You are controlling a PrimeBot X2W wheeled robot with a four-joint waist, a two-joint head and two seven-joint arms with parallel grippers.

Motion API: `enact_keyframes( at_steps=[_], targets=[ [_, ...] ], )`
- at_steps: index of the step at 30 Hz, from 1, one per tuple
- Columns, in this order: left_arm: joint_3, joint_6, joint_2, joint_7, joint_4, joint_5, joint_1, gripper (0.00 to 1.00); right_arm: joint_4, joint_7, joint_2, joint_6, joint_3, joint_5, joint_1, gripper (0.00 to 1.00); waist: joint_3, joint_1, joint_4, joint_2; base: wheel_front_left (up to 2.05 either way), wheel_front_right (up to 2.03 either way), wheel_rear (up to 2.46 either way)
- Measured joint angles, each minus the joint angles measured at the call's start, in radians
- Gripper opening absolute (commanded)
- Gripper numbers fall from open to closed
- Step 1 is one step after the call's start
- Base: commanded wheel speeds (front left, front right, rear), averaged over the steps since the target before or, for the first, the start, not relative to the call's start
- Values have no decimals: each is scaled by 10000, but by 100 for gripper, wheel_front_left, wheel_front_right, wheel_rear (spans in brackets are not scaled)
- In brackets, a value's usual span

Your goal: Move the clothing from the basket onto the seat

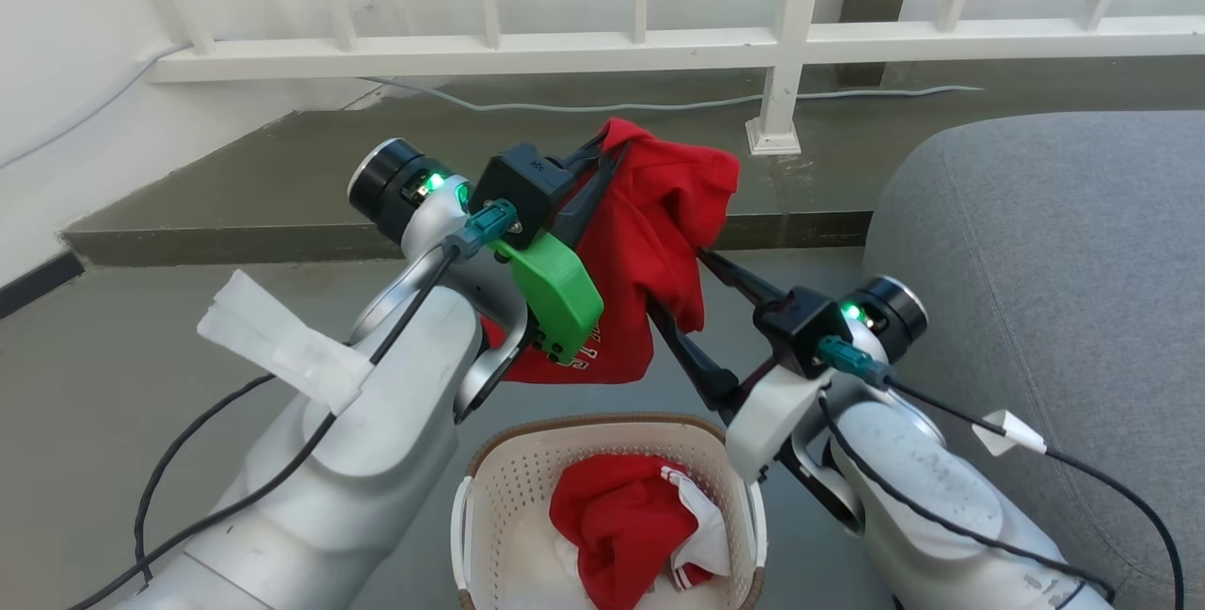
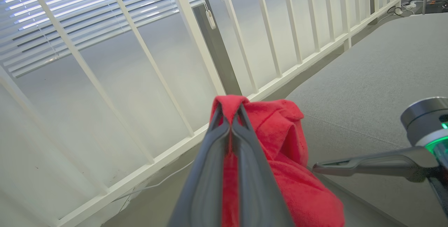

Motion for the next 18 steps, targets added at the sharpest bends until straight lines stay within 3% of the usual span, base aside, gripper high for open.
enact_keyframes(
  at_steps=[6,7,8,9,11,18],
  targets=[
    [-35,0,-2,77,-146,-17,109,0,94,0,-4,0,234,54,-221,100,17,0,18,0,0,0,0],
    [-48,0,-4,88,-192,-27,168,0,169,0,-6,-2,290,73,-223,80,21,0,23,0,0,0,0],
    [-67,0,-4,132,-228,-29,206,0,261,0,-6,-2,337,109,-225,48,25,0,28,0,0,0,0],
    [-82,2,-4,165,-265,-40,224,0,339,0,-6,0,385,169,-225,39,29,0,33,0,0,0,0],
    [-84,4,-4,165,-326,-90,242,0,418,0,-6,-4,458,265,-227,0,39,0,40,0,0,0,0],
    [10,96,-2,263,-458,-205,451,0,483,0,-6,-113,454,489,-377,0,90,0,2,0,0,0,0]
  ],
)
